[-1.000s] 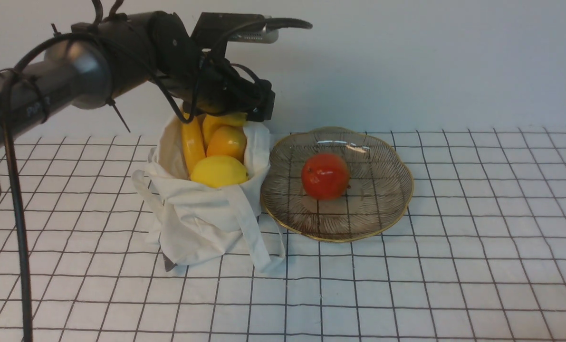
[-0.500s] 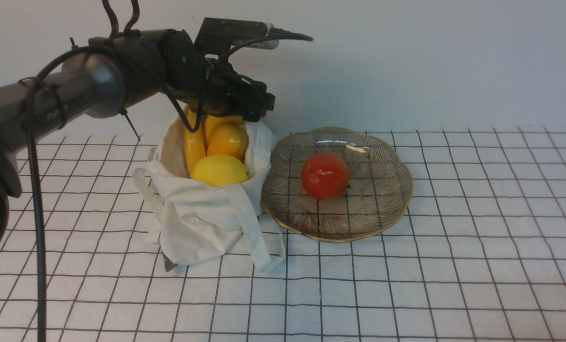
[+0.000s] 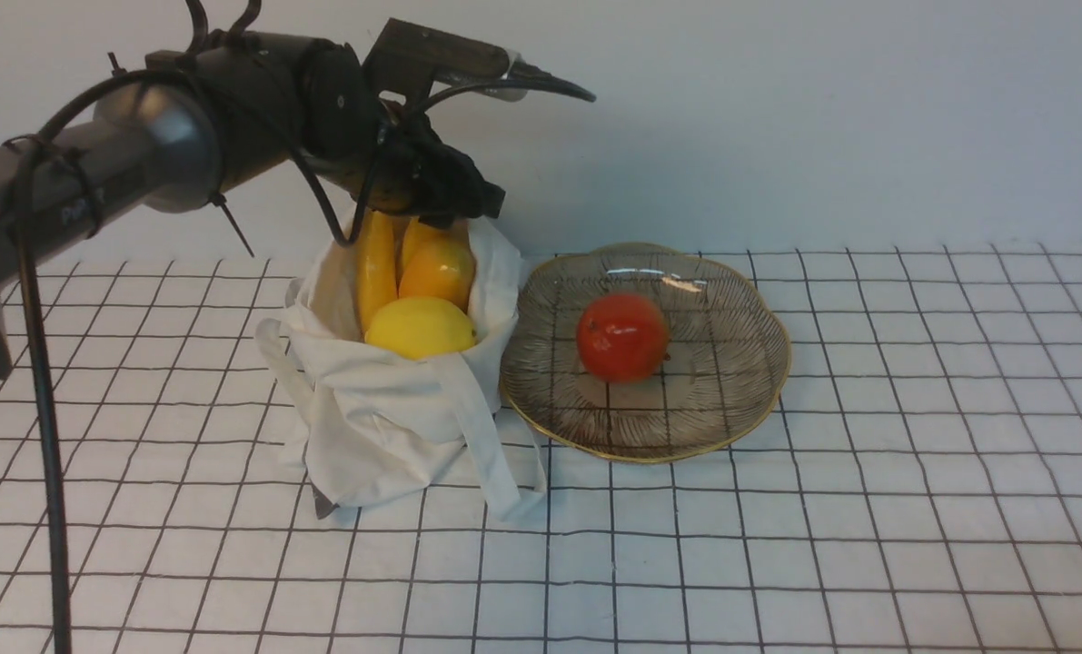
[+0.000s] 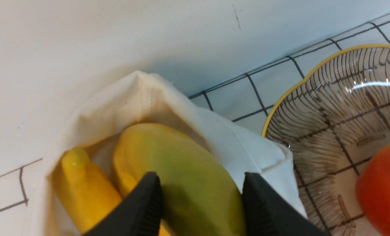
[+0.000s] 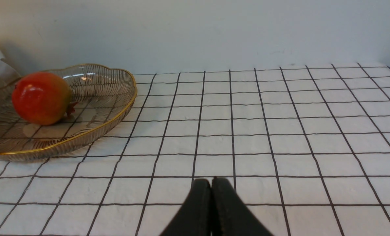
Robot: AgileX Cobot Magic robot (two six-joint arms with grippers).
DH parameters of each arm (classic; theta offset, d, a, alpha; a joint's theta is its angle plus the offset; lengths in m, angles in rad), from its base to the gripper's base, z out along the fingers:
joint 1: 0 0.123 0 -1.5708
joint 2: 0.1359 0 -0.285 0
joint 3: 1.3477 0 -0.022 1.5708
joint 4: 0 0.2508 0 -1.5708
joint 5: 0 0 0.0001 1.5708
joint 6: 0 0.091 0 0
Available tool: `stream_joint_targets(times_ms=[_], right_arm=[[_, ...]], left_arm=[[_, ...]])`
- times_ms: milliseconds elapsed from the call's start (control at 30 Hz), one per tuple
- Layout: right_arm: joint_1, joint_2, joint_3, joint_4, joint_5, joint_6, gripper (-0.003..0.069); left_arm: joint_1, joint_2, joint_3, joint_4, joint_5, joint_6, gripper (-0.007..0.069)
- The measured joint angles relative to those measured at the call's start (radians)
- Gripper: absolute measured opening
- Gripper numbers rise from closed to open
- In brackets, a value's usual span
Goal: Take the fruit out of the bag on the white checkered tablecloth and place them on the plate.
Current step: 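Reach into the white bag and grasp the banana with the left gripper, then place the banana on the plate with the left gripper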
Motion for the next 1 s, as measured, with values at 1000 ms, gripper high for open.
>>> stream_joint_targets(times_ms=[1000], right_arm=[[0.000,0.000,0.000,0.000,0.000,0.000,-0.0015]], left_arm=[[-0.032,-0.427,-0.001,-0.386,0.223,0.090,0.0265]])
